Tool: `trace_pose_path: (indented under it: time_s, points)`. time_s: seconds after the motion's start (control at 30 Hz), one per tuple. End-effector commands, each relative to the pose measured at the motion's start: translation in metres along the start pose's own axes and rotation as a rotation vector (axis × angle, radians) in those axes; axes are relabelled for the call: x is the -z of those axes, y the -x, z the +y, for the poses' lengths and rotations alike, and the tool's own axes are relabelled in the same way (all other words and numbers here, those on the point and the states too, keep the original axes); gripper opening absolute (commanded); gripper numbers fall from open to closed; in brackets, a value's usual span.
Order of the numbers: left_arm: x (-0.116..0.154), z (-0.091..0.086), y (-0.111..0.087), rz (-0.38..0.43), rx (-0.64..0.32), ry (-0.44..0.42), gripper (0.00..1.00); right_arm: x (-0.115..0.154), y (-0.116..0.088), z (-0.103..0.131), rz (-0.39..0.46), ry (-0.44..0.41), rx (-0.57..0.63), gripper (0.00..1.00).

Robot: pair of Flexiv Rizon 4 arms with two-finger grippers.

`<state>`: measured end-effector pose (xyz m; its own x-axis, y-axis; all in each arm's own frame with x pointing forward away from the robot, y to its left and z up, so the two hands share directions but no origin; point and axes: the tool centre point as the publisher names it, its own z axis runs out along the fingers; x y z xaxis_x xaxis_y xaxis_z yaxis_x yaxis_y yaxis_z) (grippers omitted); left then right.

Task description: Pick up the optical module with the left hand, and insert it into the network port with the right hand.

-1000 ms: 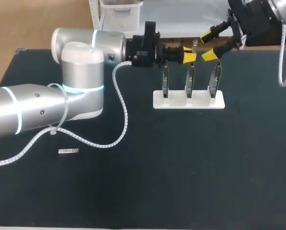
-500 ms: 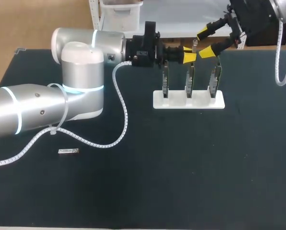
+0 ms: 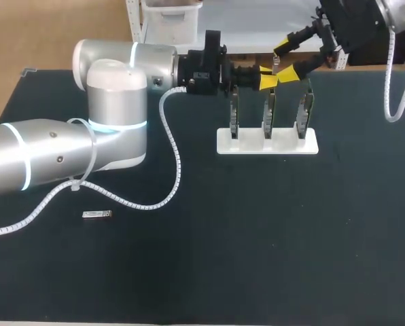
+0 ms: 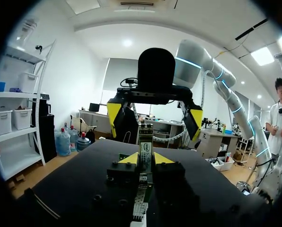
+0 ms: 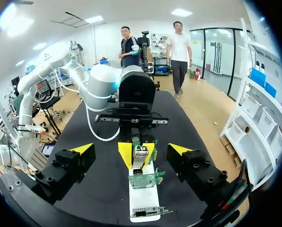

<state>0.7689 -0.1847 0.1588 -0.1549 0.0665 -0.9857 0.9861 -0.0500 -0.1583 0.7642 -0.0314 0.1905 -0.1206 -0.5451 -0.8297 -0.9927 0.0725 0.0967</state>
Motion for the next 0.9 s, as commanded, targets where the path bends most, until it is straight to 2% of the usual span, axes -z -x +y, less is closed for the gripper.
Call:
trace_pose_path:
  time_s: [0.03,0.57,0.6,0.63,0.7,0.9]
  points:
    - [-0.0006,0.0018,-0.0002,0.0,-0.001,-0.003,0.0,-0.0019,0.001,-0.0013,0.003,0.001,-0.001,1.0]
    - [-0.0006,0.0018,-0.0002,0.0,-0.001,-0.003,0.0,-0.0031,0.0032,-0.0016,0.01,0.006,-0.007,1.0]
    - [-0.0006,0.0018,-0.0002,0.0,-0.001,-0.003,0.0,-0.0034,0.0031,-0.0016,0.009,0.006,-0.007,0.88]
    - [-0.0006,0.0018,-0.0002,0.0,-0.001,-0.003,0.0,-0.0036,0.003,-0.0015,0.009,0.005,-0.006,0.42]
    - [-0.0006,0.0018,-0.0002,0.0,-0.001,-0.003,0.0,-0.0039,0.003,-0.0014,0.008,0.003,-0.005,0.0]
    - [-0.0006,0.0018,-0.0002,0.0,-0.001,-0.003,0.0,-0.0041,0.0027,-0.0013,0.009,0.0,-0.002,0.0]
